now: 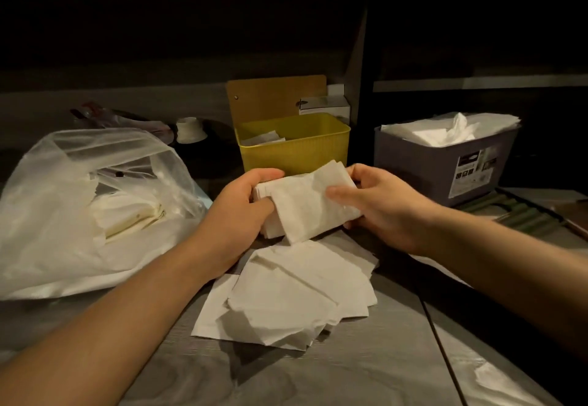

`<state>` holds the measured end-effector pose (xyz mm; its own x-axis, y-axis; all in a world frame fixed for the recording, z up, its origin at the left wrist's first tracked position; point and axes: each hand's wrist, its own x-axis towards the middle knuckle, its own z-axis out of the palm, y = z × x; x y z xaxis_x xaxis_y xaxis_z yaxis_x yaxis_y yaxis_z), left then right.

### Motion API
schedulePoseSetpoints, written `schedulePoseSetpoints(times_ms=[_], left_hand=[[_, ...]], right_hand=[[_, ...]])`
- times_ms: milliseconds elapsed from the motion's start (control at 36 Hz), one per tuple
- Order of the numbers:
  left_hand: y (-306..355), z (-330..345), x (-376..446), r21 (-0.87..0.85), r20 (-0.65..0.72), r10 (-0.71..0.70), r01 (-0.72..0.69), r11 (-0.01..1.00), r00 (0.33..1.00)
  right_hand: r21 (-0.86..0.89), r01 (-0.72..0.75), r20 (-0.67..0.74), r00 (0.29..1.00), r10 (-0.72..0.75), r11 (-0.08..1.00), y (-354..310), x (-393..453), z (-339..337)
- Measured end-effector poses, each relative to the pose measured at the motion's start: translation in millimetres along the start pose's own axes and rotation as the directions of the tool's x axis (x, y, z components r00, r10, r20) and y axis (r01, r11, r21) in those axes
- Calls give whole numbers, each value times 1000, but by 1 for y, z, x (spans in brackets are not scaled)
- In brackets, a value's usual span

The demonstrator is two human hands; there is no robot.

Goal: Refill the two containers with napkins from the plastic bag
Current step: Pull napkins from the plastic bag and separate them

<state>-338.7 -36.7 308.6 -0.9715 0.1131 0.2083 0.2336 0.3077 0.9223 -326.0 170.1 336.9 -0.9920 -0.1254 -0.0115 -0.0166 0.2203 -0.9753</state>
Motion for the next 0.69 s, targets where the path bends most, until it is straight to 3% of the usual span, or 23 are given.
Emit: schedulePoseSetpoints(times_ms=[56, 167, 278, 333, 417, 583, 694], left_hand=[[0, 0, 0, -9, 6, -3, 3, 1000, 1000], [1, 1, 0, -32, 7, -2, 3, 999, 1000], [2, 0, 0, -179, 62, -10, 21, 984, 998], [1, -1, 1, -192, 75, -5, 20, 981, 997], [2, -1, 2, -204, 28, -53, 58, 977, 998], [14, 2, -2, -373, 45, -137, 144, 917, 989], [12, 4, -5, -170, 60, -59, 68, 983, 996]], right_hand=[[87, -36, -18, 999, 38, 996, 0, 3, 1], [337, -46, 86, 996, 18, 940, -4, -2, 1], [456, -32, 139, 990, -36, 889, -8, -4, 0], [431, -60, 133, 991, 2, 900, -6, -4, 3], [247, -74, 29, 997, 69, 966, 2, -2, 9], [97, -17, -95, 995, 26, 995, 8, -1, 12], [43, 6, -88, 996, -3, 999, 10, -3, 15]])
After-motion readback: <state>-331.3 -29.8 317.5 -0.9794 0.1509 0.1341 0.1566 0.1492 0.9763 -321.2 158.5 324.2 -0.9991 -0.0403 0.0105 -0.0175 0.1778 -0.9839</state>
